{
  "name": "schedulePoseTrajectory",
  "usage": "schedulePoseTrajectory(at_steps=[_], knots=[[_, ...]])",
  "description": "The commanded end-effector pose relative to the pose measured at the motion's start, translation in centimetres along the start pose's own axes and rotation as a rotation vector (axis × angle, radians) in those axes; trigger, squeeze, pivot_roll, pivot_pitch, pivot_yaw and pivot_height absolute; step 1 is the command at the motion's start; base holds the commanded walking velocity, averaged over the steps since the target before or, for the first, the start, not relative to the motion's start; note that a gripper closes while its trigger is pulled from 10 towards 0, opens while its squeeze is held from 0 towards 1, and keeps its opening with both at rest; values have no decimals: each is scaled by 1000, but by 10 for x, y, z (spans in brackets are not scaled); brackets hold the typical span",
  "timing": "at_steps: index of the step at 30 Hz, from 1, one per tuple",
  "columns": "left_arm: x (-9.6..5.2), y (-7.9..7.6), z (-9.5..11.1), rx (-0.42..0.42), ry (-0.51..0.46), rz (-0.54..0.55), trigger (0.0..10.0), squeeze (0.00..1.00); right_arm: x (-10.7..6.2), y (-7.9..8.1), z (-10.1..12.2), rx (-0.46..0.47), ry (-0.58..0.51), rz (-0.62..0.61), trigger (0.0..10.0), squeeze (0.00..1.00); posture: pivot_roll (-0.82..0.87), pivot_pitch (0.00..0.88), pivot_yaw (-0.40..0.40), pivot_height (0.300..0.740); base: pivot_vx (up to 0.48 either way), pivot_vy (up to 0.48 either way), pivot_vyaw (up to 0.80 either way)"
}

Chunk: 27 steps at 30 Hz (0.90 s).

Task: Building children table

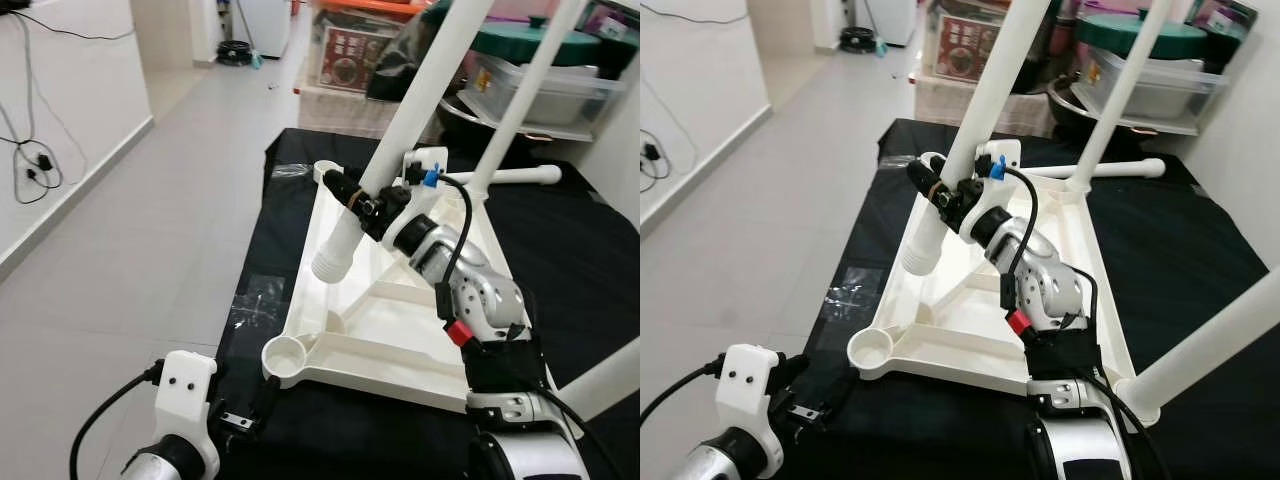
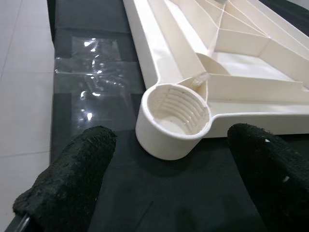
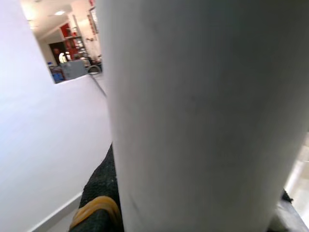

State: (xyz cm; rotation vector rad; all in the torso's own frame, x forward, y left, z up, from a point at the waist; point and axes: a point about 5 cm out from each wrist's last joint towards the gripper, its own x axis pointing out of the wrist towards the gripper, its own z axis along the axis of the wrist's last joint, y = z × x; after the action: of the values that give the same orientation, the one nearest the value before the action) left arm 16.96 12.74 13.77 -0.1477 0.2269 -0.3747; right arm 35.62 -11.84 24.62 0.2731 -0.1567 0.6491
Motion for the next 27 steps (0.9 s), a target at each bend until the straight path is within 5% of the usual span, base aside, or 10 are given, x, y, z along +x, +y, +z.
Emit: schedulePoseTrajectory(at_steps=[1,7,27], knots=[[0,-1,-5,9,5,12,10000,0,-5,-6,0,-9,-33,-48,10000,0,113,46,-117,740,-405,0,0],[0,-4,-8,43,-1,18,10000,0,-5,-4,-4,-11,-43,-72,10000,0,115,38,-118,740,-424,0,0],[2,-3,-4,93,-48,65,10000,0,-7,10,12,-99,-175,-111,10000,0,117,48,-124,740,0,0,0]])
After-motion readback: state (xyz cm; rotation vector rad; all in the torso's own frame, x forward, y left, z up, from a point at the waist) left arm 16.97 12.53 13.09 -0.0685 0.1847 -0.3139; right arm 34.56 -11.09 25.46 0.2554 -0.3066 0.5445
